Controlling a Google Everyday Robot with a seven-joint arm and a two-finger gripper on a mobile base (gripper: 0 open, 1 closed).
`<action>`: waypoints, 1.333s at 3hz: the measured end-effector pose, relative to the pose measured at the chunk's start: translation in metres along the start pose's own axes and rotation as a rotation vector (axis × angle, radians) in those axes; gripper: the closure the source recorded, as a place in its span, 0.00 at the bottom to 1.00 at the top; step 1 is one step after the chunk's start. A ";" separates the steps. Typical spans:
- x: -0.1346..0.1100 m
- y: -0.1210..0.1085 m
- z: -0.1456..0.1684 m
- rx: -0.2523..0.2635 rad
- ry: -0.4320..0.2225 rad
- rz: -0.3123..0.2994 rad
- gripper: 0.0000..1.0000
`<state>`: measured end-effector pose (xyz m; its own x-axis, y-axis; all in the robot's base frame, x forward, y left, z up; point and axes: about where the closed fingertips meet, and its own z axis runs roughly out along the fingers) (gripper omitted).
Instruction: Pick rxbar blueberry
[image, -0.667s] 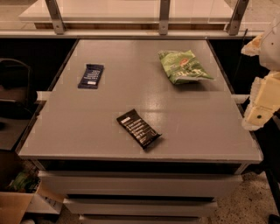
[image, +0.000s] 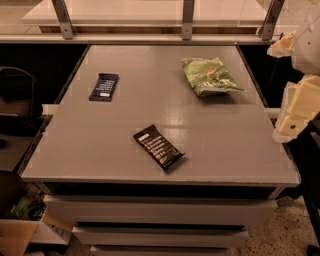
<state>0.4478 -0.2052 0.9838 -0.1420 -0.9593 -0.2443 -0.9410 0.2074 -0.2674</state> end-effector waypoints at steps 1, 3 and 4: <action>-0.045 -0.014 0.007 -0.029 -0.135 -0.160 0.00; -0.163 -0.004 0.024 -0.132 -0.422 -0.610 0.00; -0.216 0.017 0.027 -0.154 -0.495 -0.814 0.00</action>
Offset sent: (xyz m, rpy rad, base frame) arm 0.0417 0.1633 0.0171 0.2641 -0.0809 0.8007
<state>0.4711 0.0108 1.0070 0.6841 -0.6011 -0.4132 -0.7291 -0.5465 -0.4119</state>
